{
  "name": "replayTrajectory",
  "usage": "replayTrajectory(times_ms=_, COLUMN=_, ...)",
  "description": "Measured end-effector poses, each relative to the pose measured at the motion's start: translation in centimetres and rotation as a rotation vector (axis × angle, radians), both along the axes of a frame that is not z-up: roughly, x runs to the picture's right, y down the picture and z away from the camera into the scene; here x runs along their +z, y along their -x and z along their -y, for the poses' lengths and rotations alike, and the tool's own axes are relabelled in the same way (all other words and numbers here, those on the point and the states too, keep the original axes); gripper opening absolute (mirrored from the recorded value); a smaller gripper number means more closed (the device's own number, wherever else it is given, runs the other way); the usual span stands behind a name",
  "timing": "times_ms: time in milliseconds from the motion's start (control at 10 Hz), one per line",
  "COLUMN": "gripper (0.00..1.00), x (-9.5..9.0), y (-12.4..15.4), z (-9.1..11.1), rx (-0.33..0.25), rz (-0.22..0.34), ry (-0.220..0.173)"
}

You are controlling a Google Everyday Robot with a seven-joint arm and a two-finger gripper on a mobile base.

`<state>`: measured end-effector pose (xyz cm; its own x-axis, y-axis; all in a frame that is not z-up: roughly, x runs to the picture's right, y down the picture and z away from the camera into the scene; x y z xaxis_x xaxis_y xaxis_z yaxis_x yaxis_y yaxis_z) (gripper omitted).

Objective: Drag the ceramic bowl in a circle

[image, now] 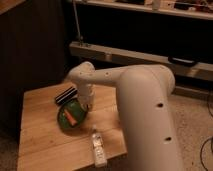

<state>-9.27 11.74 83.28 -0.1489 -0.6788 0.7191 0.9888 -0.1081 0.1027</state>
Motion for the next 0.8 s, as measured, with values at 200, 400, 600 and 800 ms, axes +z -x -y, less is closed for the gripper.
replayTrajectory(times_ms=200, gripper=0.00, x=-2.5, y=-3.2, z=-2.3, rx=0.026, rz=-0.030, ry=0.015)
replayTrajectory(times_ms=400, gripper=0.00, x=-5.4, y=-3.6, z=-4.2, rx=0.036, rz=-0.018, ry=0.028)
replayTrajectory(times_ms=600, gripper=0.00, x=-8.4, y=-2.1, z=-5.8, rx=0.024, rz=0.025, ry=0.034)
replayTrajectory(times_ms=800, gripper=0.00, x=-10.6, y=-0.2, z=-6.8, rx=0.002, rz=0.078, ry=0.040)
